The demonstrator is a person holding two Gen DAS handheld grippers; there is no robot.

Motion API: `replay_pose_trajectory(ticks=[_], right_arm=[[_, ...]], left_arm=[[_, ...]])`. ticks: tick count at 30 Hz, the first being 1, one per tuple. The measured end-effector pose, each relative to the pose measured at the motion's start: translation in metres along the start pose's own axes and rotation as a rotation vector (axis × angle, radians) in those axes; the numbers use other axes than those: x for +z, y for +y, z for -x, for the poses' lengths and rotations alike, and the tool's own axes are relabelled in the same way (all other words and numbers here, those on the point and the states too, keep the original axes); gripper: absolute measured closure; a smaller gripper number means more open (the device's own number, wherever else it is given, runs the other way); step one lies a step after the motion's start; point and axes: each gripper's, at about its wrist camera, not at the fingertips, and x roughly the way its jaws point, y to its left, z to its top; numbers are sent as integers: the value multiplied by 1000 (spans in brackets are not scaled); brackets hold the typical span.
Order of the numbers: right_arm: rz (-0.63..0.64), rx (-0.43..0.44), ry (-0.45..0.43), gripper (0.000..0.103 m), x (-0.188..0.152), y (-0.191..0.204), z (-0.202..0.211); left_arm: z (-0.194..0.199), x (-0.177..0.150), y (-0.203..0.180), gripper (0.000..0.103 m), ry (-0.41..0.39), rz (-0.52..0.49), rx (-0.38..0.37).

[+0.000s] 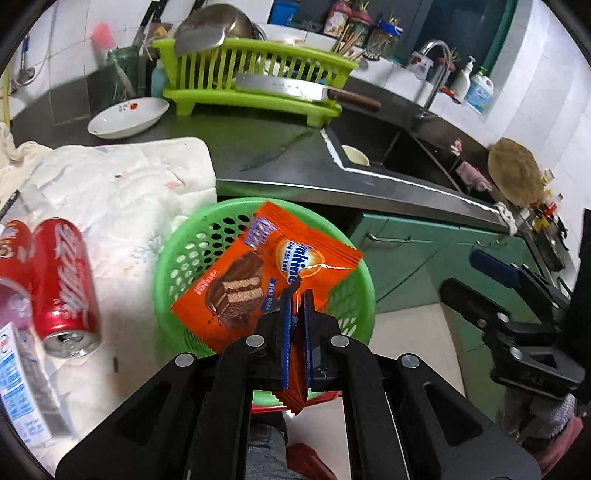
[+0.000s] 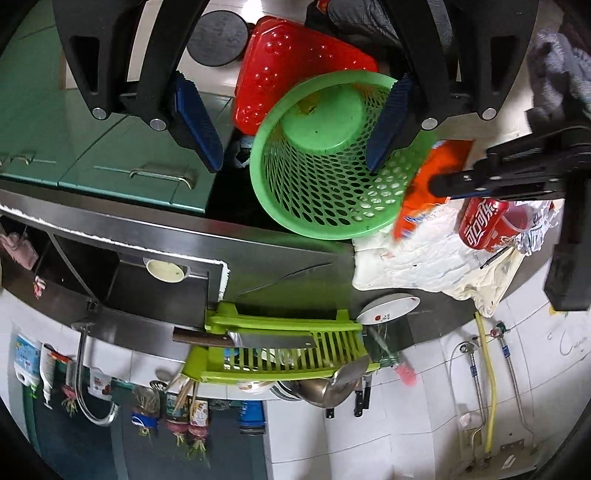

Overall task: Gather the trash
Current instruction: 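Carry the orange wrapper with the left gripper and drop it into the basket, then grasp the crumpled foil with the right gripper while the left gripper reaches the white paper cup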

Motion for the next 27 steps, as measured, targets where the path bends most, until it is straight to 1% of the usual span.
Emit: replay_pose_trajectory(ticks=[1, 5, 6, 7, 9, 10, 13, 17, 20, 23, 25, 27], right_arm=[[-4, -2, 4, 26, -1, -2, -1], [-10, -2, 9, 26, -1, -5, -3], [-10, 1, 11, 26, -2, -5, -4], [-10, -2, 10, 26, -2, -4, -4], [-10, 3, 13, 26, -2, -2, -5], [-11, 6, 14, 26, -2, -3, -4], [-6, 11, 10, 26, -2, 2, -3], [11, 31, 5, 26, 2, 14, -1], [26, 52, 1, 26, 5, 26, 0], [34, 99, 2, 26, 9, 40, -1], [53, 122, 1, 26, 13, 53, -2], [67, 153, 4, 26, 17, 65, -3]], left_arm=[[-7, 1, 1, 97, 11, 6, -12], [-22, 1, 4, 96, 35, 25, -17], [-23, 0, 5, 93, 37, 28, -20], [-23, -1, 7, 87, 35, 37, -37], [-21, -2, 10, 81, 20, 48, -37], [-19, -2, 12, 79, 16, 53, -48], [-14, -3, 15, 79, 8, 54, -38], [6, -5, 22, 79, -29, 62, -20], [28, -8, 29, 78, -64, 66, 8], [49, -12, 40, 76, -98, 75, 46], [66, -16, 50, 69, -122, 92, 84], [86, -20, 64, 68, -149, 124, 108]])
